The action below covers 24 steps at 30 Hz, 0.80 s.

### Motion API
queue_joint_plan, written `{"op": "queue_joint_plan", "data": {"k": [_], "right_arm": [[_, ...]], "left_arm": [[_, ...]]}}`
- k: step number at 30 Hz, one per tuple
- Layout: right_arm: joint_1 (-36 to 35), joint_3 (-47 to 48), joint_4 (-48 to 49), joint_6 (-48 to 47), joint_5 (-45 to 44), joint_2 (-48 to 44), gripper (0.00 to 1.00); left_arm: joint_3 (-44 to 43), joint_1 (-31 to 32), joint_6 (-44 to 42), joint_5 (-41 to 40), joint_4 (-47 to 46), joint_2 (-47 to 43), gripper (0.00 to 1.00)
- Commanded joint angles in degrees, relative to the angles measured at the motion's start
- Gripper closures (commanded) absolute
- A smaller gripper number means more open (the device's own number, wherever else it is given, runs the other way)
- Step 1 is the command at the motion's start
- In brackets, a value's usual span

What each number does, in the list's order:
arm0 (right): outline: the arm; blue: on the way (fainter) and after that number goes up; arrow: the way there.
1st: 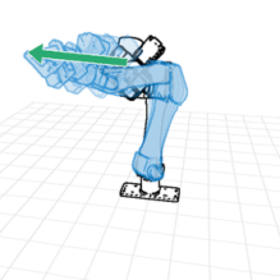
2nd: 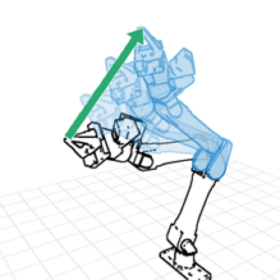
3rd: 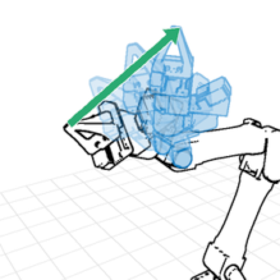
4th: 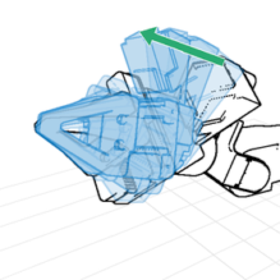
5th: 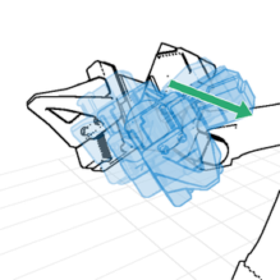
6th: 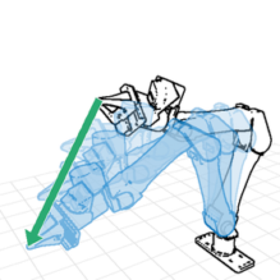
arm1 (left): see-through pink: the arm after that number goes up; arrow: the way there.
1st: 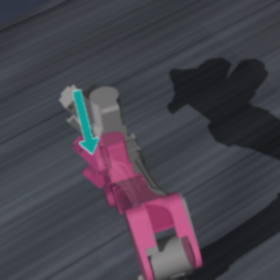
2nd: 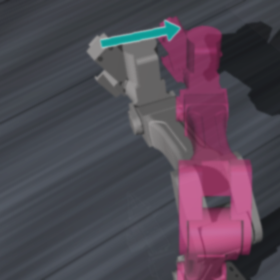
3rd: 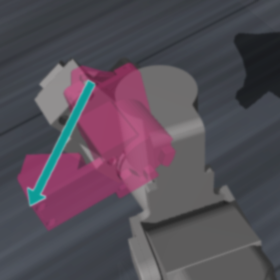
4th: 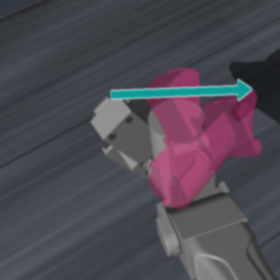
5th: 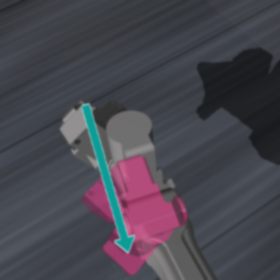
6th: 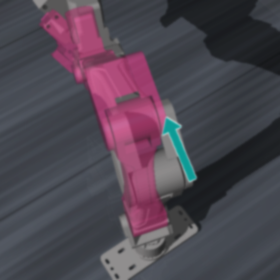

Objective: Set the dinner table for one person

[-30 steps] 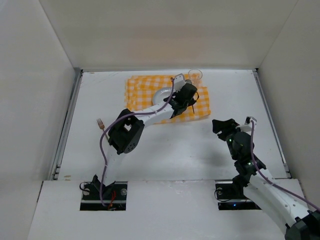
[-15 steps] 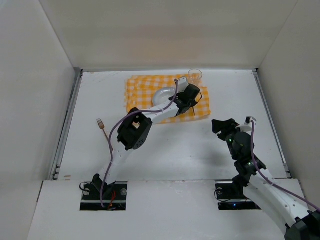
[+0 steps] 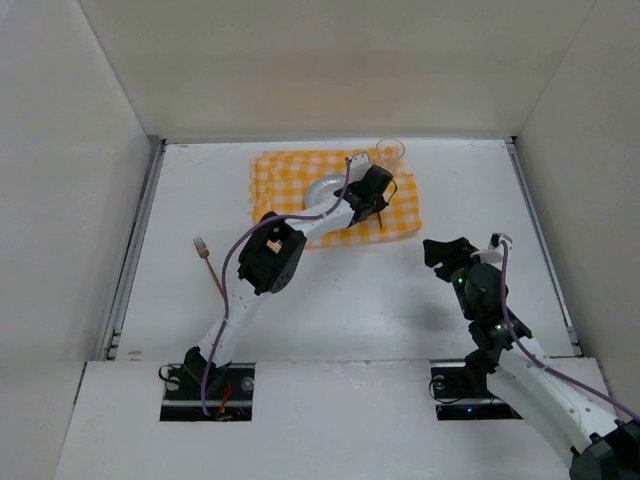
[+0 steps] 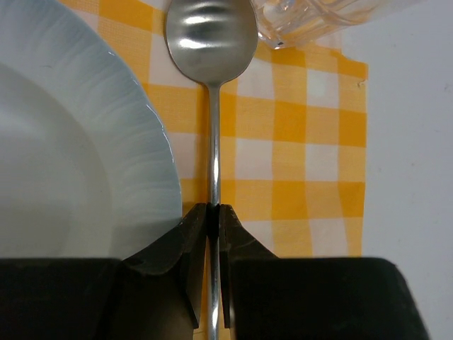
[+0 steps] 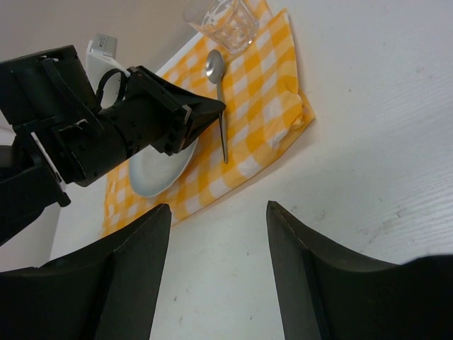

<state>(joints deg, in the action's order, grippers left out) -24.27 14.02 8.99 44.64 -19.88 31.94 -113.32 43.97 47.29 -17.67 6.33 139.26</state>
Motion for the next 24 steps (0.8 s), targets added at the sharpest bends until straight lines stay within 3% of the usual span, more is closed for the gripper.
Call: {"op": "queue_joint_plan", "data": {"k": [1, 5, 11, 18, 21, 24], "right_arm": [[0.15, -0.4, 1.9, 0.09, -0.51, -0.04, 0.38], [0.15, -0.22, 2.17, 0.01, -0.16, 0.31, 0.38], [-0.12, -0.22, 1.91, -0.08, -0.77, -0.3, 0.36], [-0.2, -0.75, 1.9, -0.08, -1.3, -1.18, 0.37], [-0.29, -0.22, 1.9, -0.26, -0.6, -0.22, 0.44], [-1.43, -0.05, 1.9, -0.52, -0.69, 0.31, 0.67]], "left_arm": [[-2.87, 0.2, -2.2, 3.78, 1.14, -0.48, 0.97], [-2.79, 0.55, -3.25, 3.43, 0.7, -0.83, 0.91], [-1.21, 0.9, -3.87, 3.17, -0.26, -2.94, 0.71], [7.13, 3.09, -7.02, 1.59, -3.59, -14.08, 0.67], [16.42, 4.41, -9.75, -0.25, -6.93, -24.35, 0.67], [29.69, 4.68, -11.34, -3.32, -10.89, -36.91, 0.67]]}}
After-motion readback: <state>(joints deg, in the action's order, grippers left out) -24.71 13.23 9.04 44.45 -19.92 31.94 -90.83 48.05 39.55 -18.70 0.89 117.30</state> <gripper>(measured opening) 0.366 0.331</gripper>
